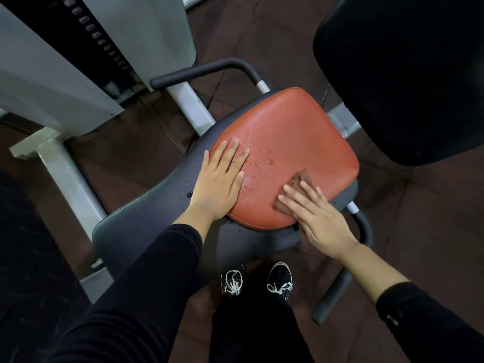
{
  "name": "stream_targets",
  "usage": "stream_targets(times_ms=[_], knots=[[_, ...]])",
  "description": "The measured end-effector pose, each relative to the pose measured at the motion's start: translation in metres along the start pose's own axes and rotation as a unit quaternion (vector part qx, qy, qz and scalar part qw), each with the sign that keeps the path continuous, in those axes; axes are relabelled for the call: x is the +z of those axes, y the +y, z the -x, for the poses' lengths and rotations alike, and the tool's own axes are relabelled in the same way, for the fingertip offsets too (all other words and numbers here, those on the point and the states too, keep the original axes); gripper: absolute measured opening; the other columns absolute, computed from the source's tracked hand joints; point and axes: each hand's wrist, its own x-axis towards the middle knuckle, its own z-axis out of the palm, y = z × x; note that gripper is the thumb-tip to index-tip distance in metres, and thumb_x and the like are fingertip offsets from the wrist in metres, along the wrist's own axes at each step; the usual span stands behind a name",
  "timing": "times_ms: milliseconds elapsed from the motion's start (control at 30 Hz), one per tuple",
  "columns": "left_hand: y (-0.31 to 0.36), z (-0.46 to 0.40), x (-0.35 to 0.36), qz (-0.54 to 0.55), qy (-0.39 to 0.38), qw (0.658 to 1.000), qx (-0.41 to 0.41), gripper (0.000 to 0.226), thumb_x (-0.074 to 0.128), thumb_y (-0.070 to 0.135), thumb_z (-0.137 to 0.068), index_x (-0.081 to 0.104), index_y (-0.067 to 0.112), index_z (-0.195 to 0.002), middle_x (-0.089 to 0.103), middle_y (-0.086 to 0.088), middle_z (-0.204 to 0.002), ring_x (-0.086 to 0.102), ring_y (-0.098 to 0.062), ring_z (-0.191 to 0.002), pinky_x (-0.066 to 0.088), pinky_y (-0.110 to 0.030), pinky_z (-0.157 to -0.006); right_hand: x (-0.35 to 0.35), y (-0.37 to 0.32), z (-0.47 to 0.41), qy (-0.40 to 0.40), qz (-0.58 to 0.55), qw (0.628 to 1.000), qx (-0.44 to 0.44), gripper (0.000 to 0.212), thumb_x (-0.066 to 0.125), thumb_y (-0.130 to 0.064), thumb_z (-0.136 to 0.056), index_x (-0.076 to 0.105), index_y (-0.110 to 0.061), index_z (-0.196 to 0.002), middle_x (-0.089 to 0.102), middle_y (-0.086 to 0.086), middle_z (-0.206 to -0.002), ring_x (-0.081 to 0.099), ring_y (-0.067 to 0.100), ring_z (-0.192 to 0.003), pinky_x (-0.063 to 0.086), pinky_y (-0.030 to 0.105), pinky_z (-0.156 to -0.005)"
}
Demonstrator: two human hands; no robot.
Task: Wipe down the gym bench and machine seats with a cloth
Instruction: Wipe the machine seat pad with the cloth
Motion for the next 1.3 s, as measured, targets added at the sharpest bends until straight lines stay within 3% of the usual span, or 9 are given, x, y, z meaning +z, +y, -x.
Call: stream_targets(times_ms=[133,267,400,467,567,733,867,1067,1300], knots=[[-0.001,-0.001,0.002,-0.002,-0.001,1.0,0.0,0.053,0.016,0.036,-0.101,0.022,0.024,-0.153,0.013,-0.002,-0.162,0.004,-0.022,-0.149,-0.004,-0.044,-0.118,0.008,-0.036,-0.039,0.047,-0.013,0.996,0.081,0.053,0.039,-0.017,-0.096,0.025,-0.028,-0.146,0.026,-0.005,-0.152,0.013,0.025,-0.144,0.01,0.049,-0.117],[-0.001,-0.001,0.001,0.003,-0.008,1.0,0.001,0.055,0.013,0.037,-0.1,0.017,0.026,-0.153,0.009,0.0,-0.162,-0.001,-0.02,-0.149,-0.007,-0.043,-0.118,0.018,-0.067,-0.037,0.032,-0.008,0.999,-0.001,0.061,0.044,-0.012,-0.089,0.028,-0.029,-0.145,0.026,-0.006,-0.153,0.014,0.024,-0.144,0.008,0.051,-0.114],[-0.001,-0.001,0.0,0.007,-0.005,1.0,-0.002,0.055,0.013,0.037,-0.1,0.019,0.025,-0.153,0.011,-0.001,-0.162,0.001,-0.021,-0.149,-0.007,-0.042,-0.118,0.019,-0.041,0.0,-0.012,0.031,0.996,-0.079,0.067,0.039,-0.014,-0.085,0.025,-0.034,-0.147,0.021,-0.011,-0.155,0.015,0.022,-0.145,0.013,0.045,-0.118],[0.0,-0.001,0.002,0.004,0.0,1.0,-0.004,0.054,0.015,0.038,-0.101,0.021,0.025,-0.153,0.012,-0.001,-0.162,0.002,-0.021,-0.149,-0.004,-0.044,-0.119,0.016,-0.023,0.01,-0.017,0.018,0.999,-0.036,0.065,0.039,-0.018,-0.089,0.017,-0.037,-0.148,0.016,-0.013,-0.156,0.012,0.02,-0.146,0.015,0.044,-0.117],[0.0,-0.001,0.004,0.006,0.014,1.0,-0.009,0.053,0.02,0.038,-0.101,0.023,0.025,-0.153,0.015,-0.001,-0.161,0.004,-0.021,-0.149,-0.003,-0.045,-0.119,0.005,-0.013,-0.004,-0.02,-0.031,0.998,0.058,0.047,0.022,-0.035,-0.101,0.013,-0.042,-0.147,0.013,-0.014,-0.156,0.005,0.018,-0.146,0.009,0.044,-0.118],[0.001,-0.001,0.006,0.014,0.032,0.999,-0.009,0.051,0.026,0.035,-0.101,0.028,0.025,-0.151,0.019,-0.001,-0.16,0.006,-0.021,-0.148,-0.004,-0.043,-0.118,-0.01,-0.014,-0.086,0.037,-0.042,0.98,0.189,0.046,0.021,-0.038,-0.101,0.019,-0.037,-0.147,0.016,-0.01,-0.156,-0.002,0.017,-0.146,-0.001,0.042,-0.118],[0.0,-0.001,0.009,0.023,0.044,0.999,-0.012,0.051,0.033,0.034,-0.101,0.028,0.024,-0.151,0.019,-0.001,-0.16,0.007,-0.021,-0.149,-0.006,-0.04,-0.119,-0.016,-0.016,-0.139,0.053,-0.055,0.976,0.202,0.045,0.025,-0.035,-0.102,0.022,-0.034,-0.147,0.017,-0.007,-0.157,0.001,0.02,-0.146,-0.002,0.039,-0.117],[0.009,0.005,0.013,0.025,0.061,0.994,-0.085,0.061,0.029,0.039,-0.1,0.019,0.011,-0.153,0.01,-0.01,-0.161,0.004,-0.021,-0.149,-0.002,-0.033,-0.121,-0.015,-0.015,-0.14,0.063,-0.061,0.978,0.191,0.045,0.027,-0.034,-0.102,0.022,-0.034,-0.147,0.018,-0.008,-0.157,0.002,0.018,-0.146,-0.002,0.036,-0.117],[0.015,0.006,0.013,0.059,0.071,0.989,-0.12,0.061,0.021,0.031,-0.099,0.019,-0.002,-0.15,0.012,-0.017,-0.16,0.007,-0.025,-0.149,0.005,-0.036,-0.121,-0.018,-0.021,-0.192,0.041,-0.042,0.973,0.222,0.048,0.023,-0.032,-0.101,0.018,-0.031,-0.149,0.011,-0.007,-0.158,0.0,0.024,-0.146,0.0,0.043,-0.119]])
